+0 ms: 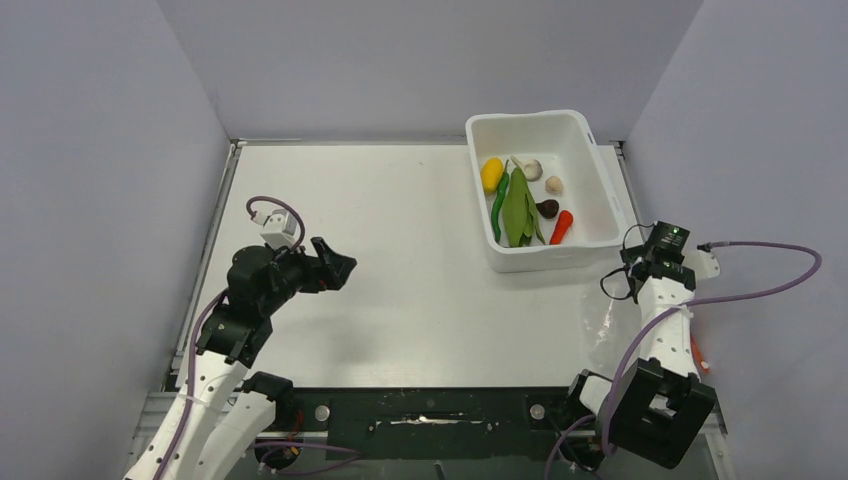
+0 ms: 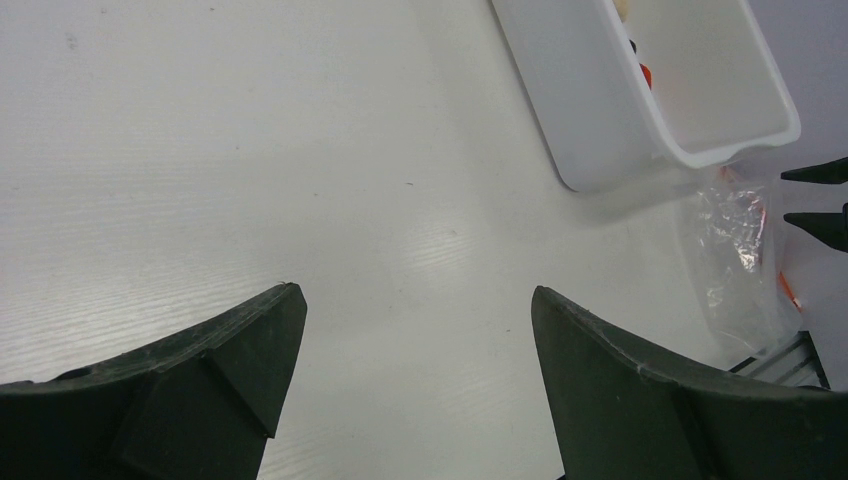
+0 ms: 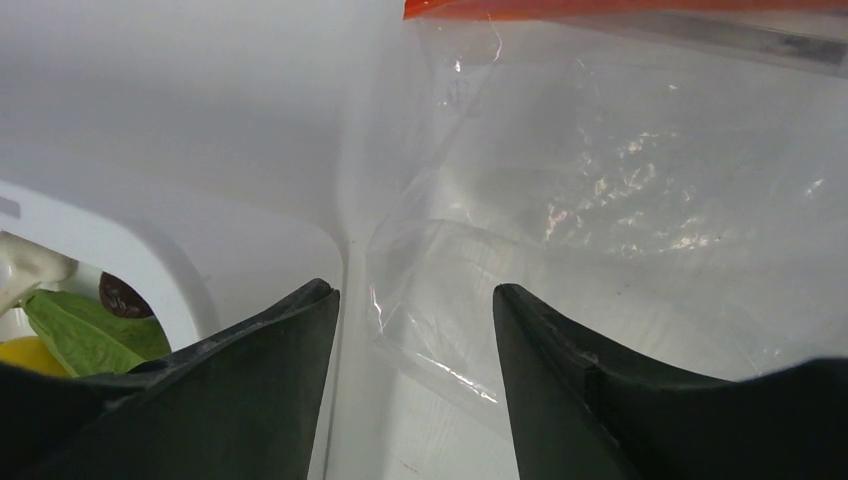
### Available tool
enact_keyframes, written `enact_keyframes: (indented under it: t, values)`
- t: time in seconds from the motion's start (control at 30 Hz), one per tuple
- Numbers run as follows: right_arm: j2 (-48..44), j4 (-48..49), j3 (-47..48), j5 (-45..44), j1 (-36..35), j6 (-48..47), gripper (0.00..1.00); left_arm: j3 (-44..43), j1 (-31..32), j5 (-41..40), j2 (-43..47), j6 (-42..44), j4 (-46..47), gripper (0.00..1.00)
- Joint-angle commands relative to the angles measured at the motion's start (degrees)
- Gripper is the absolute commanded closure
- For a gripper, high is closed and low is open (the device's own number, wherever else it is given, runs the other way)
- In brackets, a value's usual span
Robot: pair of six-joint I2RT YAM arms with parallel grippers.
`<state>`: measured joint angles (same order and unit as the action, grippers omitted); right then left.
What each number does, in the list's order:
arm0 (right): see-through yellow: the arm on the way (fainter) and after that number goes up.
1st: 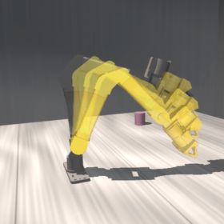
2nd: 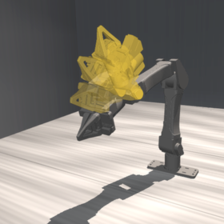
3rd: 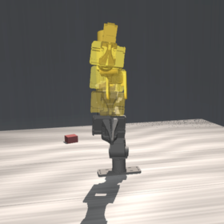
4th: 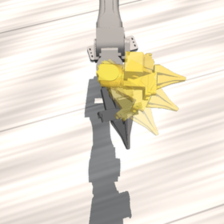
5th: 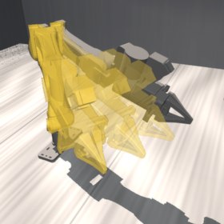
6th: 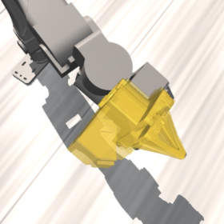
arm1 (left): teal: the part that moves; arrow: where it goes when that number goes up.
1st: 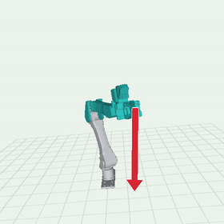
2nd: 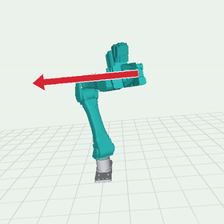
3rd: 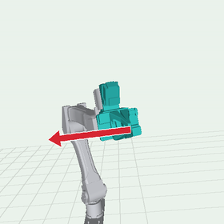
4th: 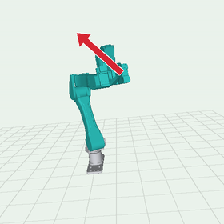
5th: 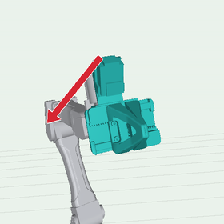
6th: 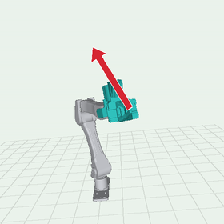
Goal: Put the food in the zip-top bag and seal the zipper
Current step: Pick up the zipper food storage bag at the corner of the board.
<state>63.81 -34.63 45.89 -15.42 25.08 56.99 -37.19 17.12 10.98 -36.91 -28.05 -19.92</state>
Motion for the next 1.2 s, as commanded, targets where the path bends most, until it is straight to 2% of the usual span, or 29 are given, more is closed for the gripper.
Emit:
enact_keyframes:
  t: [0.0,0.23,0.43,0.67,0.73,0.9,1.0,1.17]
  values:
    - [0.1,4.9,0.0,-1.2,0.7,3.9,0.39,-0.7,-0.6,2.0,0.2,0.9,4.4,0.16]
    - [4.4,7.2,-0.1,-0.5,0.7,3.0,0.39,0.6,-1.1,2.6,-0.8,0.9,4.6,0.17]
    - [6.4,6.9,0.0,-3.4,0.9,2.9,0.39,0.5,-1.1,1.9,-0.8,0.8,4.3,0.18]
    - [9.1,8.0,-0.9,-3.6,0.8,3.3,0.46,1.0,-1.1,-0.8,1.8,0.7,4.1,0.19]
    - [9.5,8.2,-1.2,-3.5,0.9,3.2,0.53,1.1,-1.1,-1.3,2.0,0.6,3.9,0.19]
    - [8.8,9.0,-2.4,-2.9,0.9,2.3,0.86,0.9,-1.1,-1.1,1.8,0.6,3.9,0.20]
    - [7.2,6.8,-2.2,-4.0,0.9,2.3,0.99,1.0,-1.1,-1.1,1.9,0.6,3.8,0.20]
    - [2.7,4.6,-1.5,-5.0,0.6,1.4,1.00,1.1,-1.0,-0.7,2.1,0.6,4.2,0.20]
